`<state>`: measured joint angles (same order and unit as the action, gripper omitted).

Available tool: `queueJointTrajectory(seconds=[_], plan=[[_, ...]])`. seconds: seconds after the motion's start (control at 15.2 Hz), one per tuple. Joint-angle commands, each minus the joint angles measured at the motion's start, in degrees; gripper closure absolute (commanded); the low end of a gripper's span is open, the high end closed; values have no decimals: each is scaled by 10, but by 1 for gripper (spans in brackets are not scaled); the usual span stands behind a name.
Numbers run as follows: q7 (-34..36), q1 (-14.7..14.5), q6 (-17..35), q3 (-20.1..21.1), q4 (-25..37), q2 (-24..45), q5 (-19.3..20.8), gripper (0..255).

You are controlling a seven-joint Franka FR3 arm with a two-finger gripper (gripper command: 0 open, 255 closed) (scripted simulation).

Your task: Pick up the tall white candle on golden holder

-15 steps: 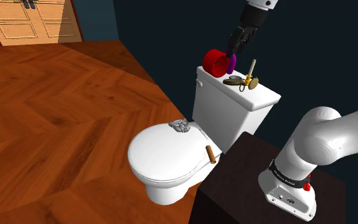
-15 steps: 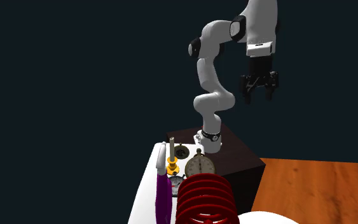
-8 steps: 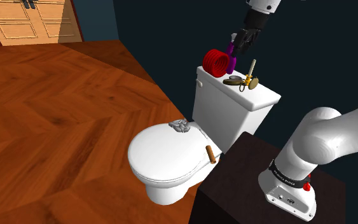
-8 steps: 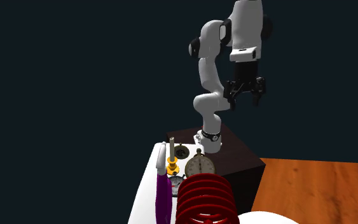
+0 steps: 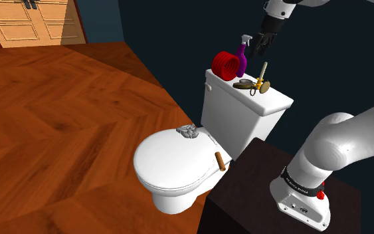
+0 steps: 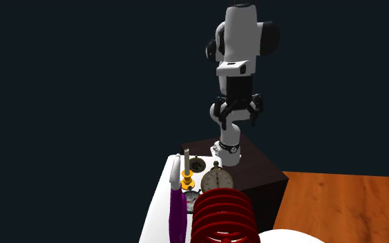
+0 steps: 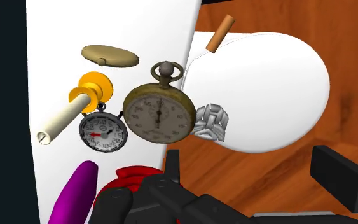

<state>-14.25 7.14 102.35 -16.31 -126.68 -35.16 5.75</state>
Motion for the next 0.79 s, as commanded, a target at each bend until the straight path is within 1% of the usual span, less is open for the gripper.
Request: queueJointTrajectory(seconds=[0.0,0.4,0.73], plan=[[-18,7,7,-22,12,19,7,0],[-72,23,31,-88,60,89,15,0],[-122,31,47,-145,112,159,4,0]])
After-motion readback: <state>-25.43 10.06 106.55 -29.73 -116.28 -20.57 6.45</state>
